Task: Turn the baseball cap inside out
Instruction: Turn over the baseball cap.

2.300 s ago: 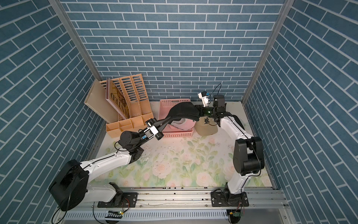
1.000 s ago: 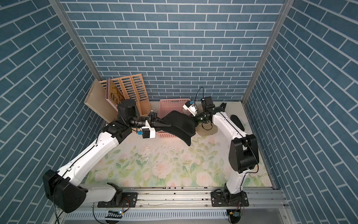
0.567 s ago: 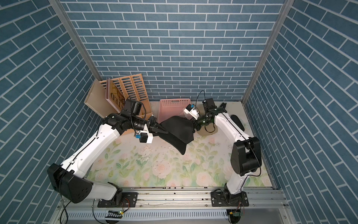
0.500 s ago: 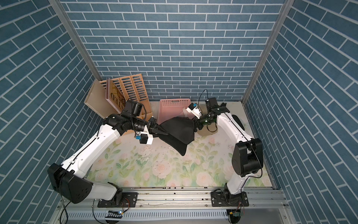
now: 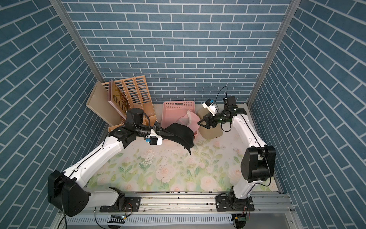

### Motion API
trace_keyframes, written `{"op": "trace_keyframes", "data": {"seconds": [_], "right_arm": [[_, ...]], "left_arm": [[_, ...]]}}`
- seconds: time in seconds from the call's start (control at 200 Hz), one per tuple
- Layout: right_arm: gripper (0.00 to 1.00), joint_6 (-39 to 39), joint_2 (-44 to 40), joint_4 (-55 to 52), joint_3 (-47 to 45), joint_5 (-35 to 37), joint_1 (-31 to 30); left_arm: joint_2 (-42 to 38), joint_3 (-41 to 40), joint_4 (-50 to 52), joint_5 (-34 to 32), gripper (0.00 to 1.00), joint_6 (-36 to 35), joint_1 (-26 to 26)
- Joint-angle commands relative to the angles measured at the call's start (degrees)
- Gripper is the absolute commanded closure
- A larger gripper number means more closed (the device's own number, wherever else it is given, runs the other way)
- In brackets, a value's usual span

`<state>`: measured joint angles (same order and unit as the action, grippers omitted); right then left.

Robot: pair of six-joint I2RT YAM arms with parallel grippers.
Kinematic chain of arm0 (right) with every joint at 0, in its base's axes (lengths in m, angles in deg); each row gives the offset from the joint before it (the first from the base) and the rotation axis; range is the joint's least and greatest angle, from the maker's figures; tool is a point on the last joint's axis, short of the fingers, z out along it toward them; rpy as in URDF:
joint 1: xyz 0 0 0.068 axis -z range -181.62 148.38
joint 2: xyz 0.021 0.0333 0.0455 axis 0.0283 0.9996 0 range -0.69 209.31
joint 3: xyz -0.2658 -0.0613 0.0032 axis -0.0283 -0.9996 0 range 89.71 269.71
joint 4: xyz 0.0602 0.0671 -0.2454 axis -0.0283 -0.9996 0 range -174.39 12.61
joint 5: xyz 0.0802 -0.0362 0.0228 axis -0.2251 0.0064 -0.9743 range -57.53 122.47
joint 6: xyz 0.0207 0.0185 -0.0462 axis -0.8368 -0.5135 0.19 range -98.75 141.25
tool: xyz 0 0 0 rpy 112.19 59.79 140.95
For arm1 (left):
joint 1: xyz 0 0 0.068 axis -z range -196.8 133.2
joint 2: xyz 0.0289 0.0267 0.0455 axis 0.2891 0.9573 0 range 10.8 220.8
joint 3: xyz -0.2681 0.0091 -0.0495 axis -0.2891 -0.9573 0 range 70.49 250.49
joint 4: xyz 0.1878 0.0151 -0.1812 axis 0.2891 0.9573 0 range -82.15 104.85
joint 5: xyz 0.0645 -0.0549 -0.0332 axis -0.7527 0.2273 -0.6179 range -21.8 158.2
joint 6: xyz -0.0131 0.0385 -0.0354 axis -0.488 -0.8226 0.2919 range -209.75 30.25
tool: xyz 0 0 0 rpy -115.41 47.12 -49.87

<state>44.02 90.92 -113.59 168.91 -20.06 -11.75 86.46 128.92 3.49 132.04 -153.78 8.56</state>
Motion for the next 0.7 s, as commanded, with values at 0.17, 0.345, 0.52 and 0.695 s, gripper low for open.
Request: {"op": "trace_keyframes", "data": {"seconds": [0.17, 0.345, 0.52, 0.695], "right_arm": [[0.13, -8.27, -13.02, 20.72, -15.95, -1.94, -0.34], [0.12, -9.31, -13.21, 24.09, -18.02, -1.24, -0.44], [0.11, -13.54, -14.7, 35.89, -20.27, -0.12, -2.4], [0.1, -13.37, -14.02, 41.1, -18.32, 4.12, -6.35]], "left_arm": [[-0.19, -1.37, -47.68, -20.71, 1.0, 43.77, -0.4], [-1.32, -0.65, -45.19, -26.35, 1.0, 45.93, -0.56], [-2.38, -0.91, -45.13, -24.46, 1.0, 48.34, -0.47], [-2.16, -0.07, -46.17, -23.5, 1.0, 50.99, -0.4]]}}
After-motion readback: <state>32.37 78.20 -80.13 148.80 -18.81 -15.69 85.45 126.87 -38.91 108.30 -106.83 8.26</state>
